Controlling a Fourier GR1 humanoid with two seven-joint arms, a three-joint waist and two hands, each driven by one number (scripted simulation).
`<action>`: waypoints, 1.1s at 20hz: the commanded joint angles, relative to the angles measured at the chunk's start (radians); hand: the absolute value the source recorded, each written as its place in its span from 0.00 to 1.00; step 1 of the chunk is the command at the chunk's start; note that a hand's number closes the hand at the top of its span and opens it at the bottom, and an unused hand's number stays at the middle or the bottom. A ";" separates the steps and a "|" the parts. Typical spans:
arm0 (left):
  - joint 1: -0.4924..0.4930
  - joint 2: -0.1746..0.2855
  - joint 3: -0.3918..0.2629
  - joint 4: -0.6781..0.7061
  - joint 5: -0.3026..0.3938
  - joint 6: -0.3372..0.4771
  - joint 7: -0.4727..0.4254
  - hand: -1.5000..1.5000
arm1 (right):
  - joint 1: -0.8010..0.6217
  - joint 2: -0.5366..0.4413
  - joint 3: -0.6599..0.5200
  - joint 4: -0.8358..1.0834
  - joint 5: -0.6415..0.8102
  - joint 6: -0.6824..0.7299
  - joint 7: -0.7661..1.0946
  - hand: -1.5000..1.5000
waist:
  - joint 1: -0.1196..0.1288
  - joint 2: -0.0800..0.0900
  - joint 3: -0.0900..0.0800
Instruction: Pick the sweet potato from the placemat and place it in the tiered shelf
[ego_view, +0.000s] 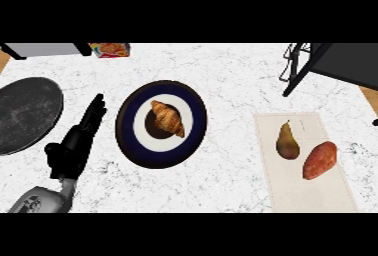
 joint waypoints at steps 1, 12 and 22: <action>-0.044 -0.070 -0.046 0.042 -0.056 0.021 0.004 0.50 | 0.164 0.151 -0.027 -0.219 -0.038 0.054 -0.139 0.00 | 0.030 -0.001 -0.001; -0.098 -0.065 0.000 0.040 -0.048 -0.029 0.050 0.50 | 0.404 -0.264 0.282 -0.523 0.197 0.038 0.552 0.00 | 0.077 0.009 -0.005; -0.078 -0.114 -0.042 0.064 -0.092 -0.027 -0.006 0.50 | 0.486 -0.709 0.301 -0.678 0.241 0.280 1.106 0.00 | 0.099 0.016 -0.007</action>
